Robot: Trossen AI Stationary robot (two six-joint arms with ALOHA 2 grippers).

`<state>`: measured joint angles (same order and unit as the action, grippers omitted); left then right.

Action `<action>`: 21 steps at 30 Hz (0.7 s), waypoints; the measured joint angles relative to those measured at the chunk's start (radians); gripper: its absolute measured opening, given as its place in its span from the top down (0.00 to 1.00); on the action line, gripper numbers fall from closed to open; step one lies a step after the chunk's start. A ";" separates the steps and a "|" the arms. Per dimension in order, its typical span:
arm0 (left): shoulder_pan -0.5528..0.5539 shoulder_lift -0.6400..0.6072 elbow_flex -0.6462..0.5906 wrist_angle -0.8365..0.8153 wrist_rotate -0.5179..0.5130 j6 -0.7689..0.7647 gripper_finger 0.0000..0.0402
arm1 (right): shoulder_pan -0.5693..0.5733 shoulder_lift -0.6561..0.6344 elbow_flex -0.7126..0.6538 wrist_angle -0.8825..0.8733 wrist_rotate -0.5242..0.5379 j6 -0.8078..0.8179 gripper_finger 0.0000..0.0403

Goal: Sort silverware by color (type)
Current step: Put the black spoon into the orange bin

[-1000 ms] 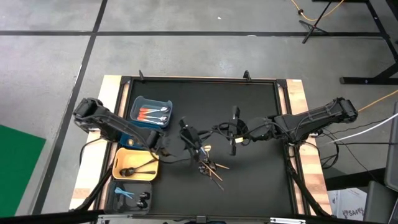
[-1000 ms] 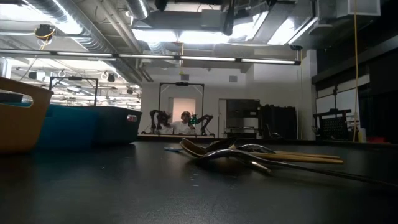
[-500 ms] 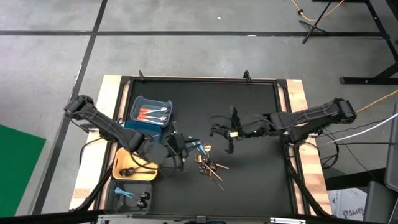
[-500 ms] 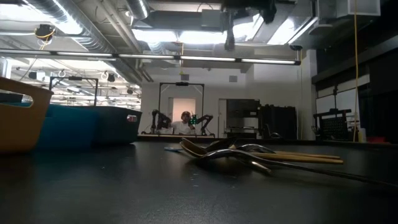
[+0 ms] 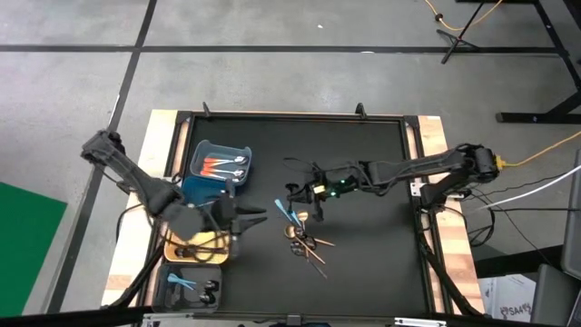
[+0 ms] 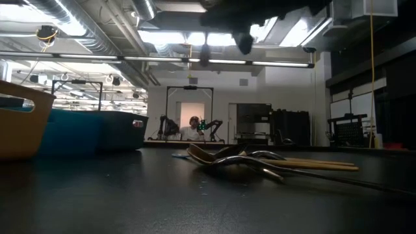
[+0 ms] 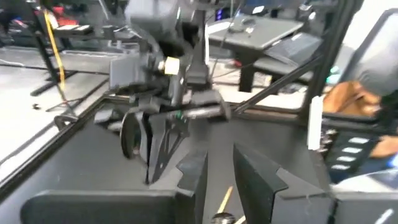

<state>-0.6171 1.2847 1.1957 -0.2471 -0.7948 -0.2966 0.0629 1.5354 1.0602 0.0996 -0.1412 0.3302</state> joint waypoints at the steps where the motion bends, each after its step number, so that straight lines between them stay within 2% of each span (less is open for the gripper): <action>1: -0.010 -0.018 0.000 -0.012 0.000 -0.013 0.82 | -0.006 0.022 0.008 0.027 -0.018 0.005 1.00; 7: -0.067 -0.096 0.000 -0.023 -0.004 -0.015 0.82 | -0.021 0.171 0.159 0.021 -0.088 0.004 1.00; 21: -0.105 -0.168 0.000 -0.033 -0.024 0.008 0.82 | -0.017 0.664 0.809 -0.115 -0.312 -0.023 1.00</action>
<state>-0.7219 1.1165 1.1957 -0.2799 -0.8186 -0.2889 0.0456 2.1993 1.8687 -0.0157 -0.4531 0.3075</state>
